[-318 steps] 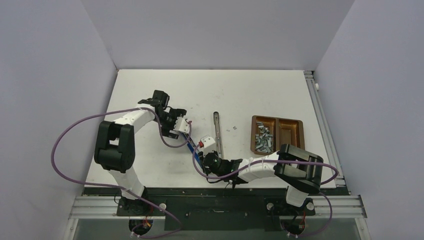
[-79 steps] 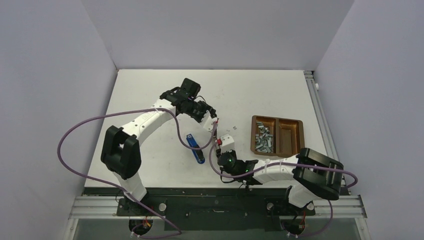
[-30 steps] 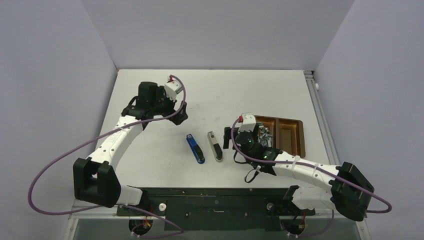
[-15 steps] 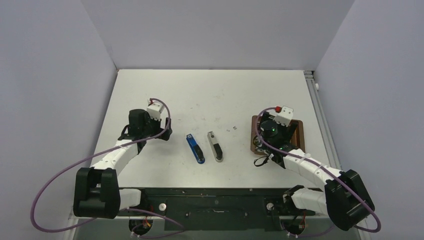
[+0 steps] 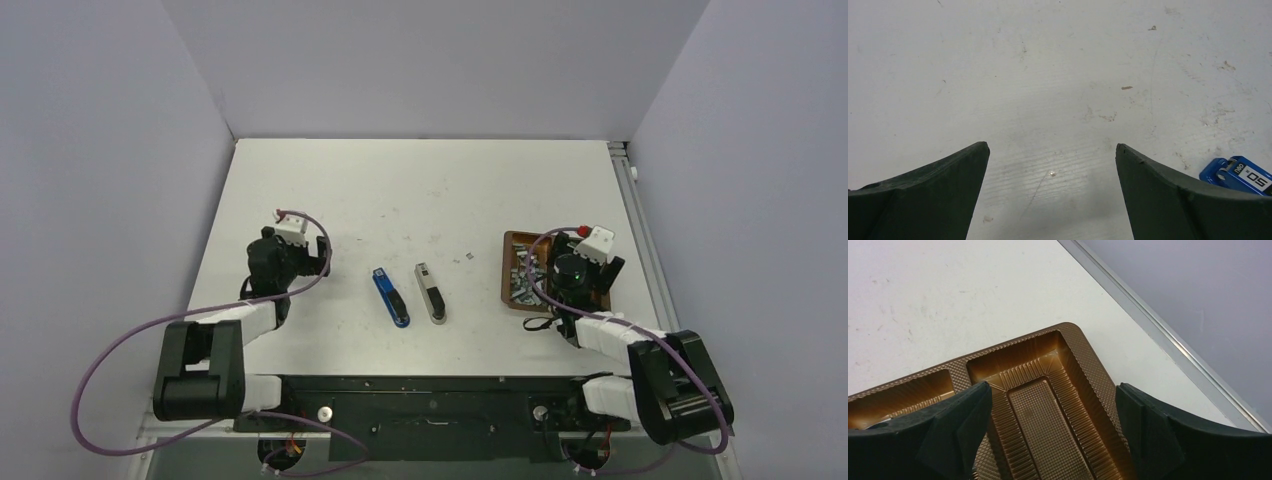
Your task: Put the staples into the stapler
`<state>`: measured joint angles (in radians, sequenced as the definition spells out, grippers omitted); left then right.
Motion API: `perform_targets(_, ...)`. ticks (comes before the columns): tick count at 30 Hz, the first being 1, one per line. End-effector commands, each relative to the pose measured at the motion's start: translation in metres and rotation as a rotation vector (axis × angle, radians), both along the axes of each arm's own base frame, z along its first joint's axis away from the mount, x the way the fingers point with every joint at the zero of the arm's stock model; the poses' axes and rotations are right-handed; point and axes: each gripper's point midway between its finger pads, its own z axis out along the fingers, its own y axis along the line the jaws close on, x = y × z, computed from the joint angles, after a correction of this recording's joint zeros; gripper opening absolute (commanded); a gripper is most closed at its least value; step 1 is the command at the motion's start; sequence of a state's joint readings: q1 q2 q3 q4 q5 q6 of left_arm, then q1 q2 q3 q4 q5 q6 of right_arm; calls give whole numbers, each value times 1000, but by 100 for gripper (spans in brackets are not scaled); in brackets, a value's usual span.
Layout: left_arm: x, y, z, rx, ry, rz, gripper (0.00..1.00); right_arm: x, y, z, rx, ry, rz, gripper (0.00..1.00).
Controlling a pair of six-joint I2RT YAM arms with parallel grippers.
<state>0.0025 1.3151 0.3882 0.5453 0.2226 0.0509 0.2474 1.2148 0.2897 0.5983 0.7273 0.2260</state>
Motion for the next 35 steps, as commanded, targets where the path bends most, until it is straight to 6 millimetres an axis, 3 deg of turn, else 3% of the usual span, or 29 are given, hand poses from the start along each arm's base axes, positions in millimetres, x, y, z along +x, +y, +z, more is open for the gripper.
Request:
perform_targets(1,22,13,32,-55,-195,69,96,21,2,20,-11,-148,68,93)
perform_targets(6,25,15,25,-69,-206,79,96,31,-3,11,-23,-149,88,93)
perform_targets(10,15,17,23,-68,-242,92,96,35,-4,2,7,-167,92,93)
perform_targets(11,9,17,14,-68,-241,96,96,39,-1,0,-2,-162,115,93)
perform_targets(13,11,16,27,-70,-303,83,96,47,12,-8,-9,-130,216,93)
perform_targets(15,11,16,17,-63,-255,90,96,49,10,-13,4,-134,217,93)
perform_targets(35,12,16,21,-66,-272,93,96,48,4,-13,19,-138,213,93)
